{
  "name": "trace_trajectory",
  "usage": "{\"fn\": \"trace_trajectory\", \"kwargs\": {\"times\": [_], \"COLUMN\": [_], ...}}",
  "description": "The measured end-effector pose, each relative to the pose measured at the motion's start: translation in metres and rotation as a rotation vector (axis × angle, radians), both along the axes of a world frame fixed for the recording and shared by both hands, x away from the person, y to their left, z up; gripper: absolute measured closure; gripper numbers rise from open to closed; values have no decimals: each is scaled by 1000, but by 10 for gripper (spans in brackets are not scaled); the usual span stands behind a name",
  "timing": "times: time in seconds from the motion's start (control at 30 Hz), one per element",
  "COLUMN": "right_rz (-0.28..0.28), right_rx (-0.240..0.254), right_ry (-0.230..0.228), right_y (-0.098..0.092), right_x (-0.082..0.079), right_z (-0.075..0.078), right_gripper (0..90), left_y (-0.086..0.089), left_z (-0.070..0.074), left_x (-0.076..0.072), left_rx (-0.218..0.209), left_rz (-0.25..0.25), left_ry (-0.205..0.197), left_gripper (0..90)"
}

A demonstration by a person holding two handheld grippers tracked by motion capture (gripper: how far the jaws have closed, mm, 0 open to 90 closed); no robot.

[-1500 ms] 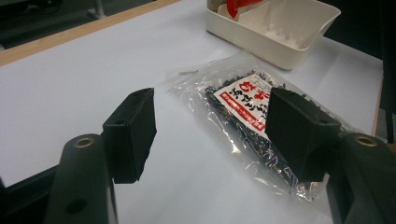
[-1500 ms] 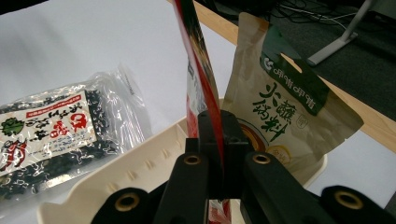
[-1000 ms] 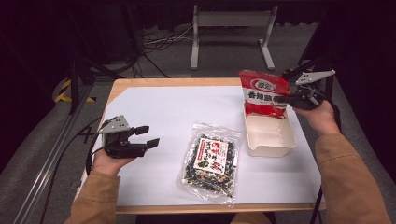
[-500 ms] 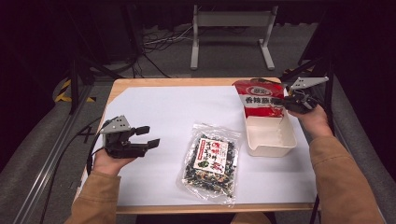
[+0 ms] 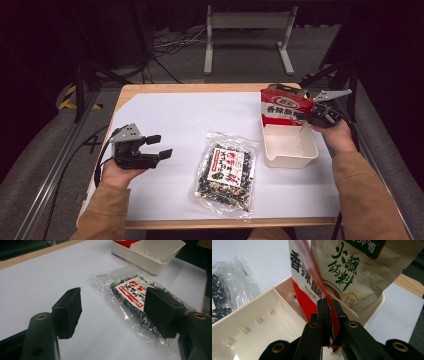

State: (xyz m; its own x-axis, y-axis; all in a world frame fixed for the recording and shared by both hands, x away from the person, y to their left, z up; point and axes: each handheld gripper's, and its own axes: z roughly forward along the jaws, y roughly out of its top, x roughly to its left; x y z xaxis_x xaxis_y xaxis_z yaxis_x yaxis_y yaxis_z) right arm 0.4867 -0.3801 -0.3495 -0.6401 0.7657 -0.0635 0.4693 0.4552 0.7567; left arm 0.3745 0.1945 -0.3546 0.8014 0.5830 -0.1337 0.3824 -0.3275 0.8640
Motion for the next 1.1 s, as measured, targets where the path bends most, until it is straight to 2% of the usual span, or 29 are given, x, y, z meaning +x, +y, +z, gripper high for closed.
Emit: {"fn": "trace_trajectory", "kwargs": {"times": [0.13,0.17,0.3,0.33,0.43,0.47,0.67,0.83,0.97,1.07,1.1], "right_rz": [-11,-11,-30,-30,-33,-35,-36,-37,-26,-10,-3], "right_rx": [-4,-2,25,25,57,60,60,58,66,69,71], "right_ry": [6,7,25,25,26,21,-13,-42,-80,-95,-107], "right_y": [0,0,-3,-3,-8,-9,-13,-13,-8,-5,-1], "right_x": [-1,-2,-5,-5,-11,-13,-33,-51,-72,-80,-89], "right_z": [-1,-1,2,2,7,8,20,31,42,45,46], "right_gripper": [836,811,719,719,575,570,496,476,455,446,438], "left_y": [-2,-2,-3,-3,-5,-6,-11,-12,-15,-17,-17], "left_z": [0,-1,-2,-2,-2,-2,-2,-2,-3,-3,-3], "left_x": [4,4,7,7,9,9,11,12,14,14,15], "left_rx": [30,23,27,27,31,30,36,38,35,43,45], "left_rz": [0,-1,-10,-10,-15,-18,-27,-29,-29,-30,-35], "left_ry": [10,32,46,46,58,58,69,67,76,88,85], "left_gripper": [287,288,280,276,267,262,221,200,187,177,170]}}
